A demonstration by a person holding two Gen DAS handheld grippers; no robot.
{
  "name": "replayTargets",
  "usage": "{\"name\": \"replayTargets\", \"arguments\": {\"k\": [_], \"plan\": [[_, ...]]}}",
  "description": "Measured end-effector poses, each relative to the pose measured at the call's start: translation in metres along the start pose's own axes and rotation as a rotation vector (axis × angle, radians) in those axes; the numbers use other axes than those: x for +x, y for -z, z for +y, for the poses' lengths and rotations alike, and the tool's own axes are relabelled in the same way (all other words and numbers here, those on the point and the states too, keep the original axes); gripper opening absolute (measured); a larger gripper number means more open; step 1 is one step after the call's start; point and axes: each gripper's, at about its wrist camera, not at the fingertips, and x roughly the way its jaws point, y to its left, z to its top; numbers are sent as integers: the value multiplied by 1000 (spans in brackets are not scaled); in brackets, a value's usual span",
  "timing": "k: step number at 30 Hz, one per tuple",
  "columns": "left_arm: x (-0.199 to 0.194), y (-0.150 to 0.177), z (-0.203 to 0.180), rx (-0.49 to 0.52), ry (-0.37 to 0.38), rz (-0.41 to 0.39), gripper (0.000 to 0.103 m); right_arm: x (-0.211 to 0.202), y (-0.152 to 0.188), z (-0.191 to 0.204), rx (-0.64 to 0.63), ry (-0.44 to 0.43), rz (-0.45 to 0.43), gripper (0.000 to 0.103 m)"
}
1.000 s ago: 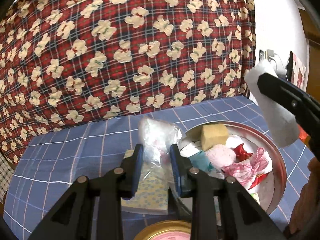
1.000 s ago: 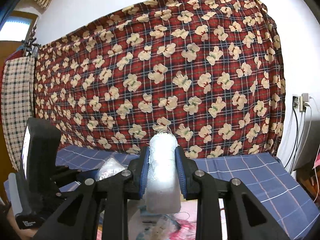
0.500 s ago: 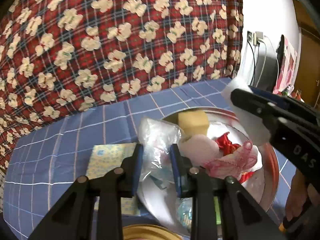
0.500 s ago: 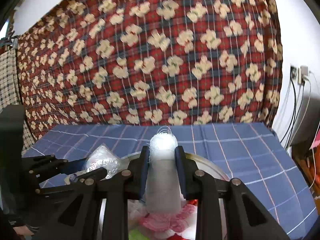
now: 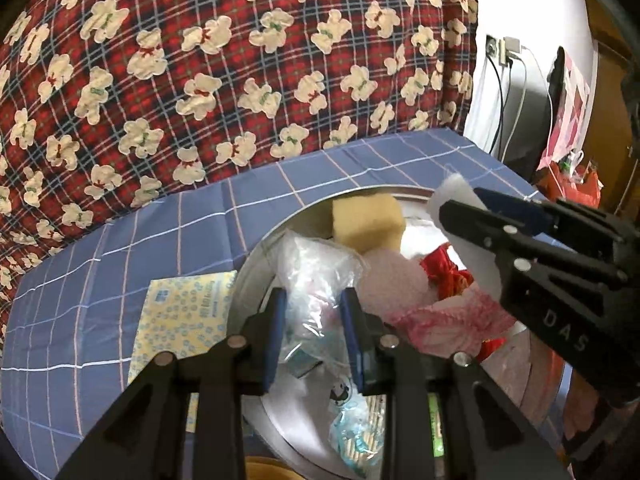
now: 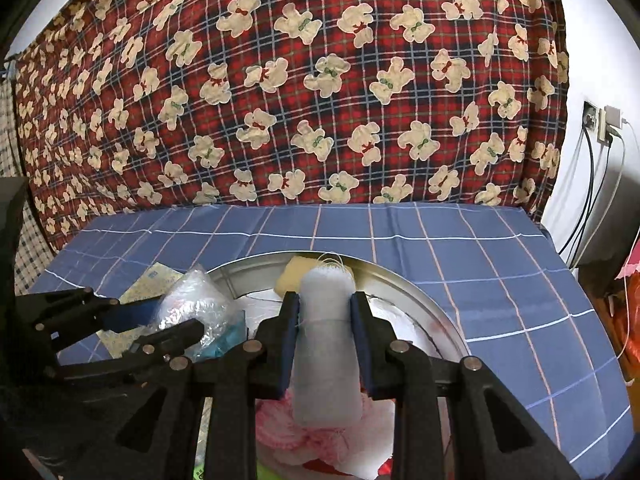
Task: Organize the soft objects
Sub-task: 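Carry the plastic bag and white roll over the round tin with both grippers, then open both grippers to drop the plastic bag and white roll into the tin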
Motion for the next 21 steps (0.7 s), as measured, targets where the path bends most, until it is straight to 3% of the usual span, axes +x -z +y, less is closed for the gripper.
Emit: {"name": "replayTargets", "arguments": {"k": [7, 10, 12, 21], "plan": [[2, 3, -2, 12, -4, 2, 34, 0, 1, 0, 2, 11, 8, 32], [0, 3, -2, 19, -20, -9, 54, -2, 1, 0, 16, 2, 16, 50], [-4, 3, -1, 15, -32, -24, 70, -4, 1, 2, 13, 1, 23, 73], [-24, 5, 7, 9, -46, -79, 73, -23, 5, 14, -6, 17, -25, 73]]}}
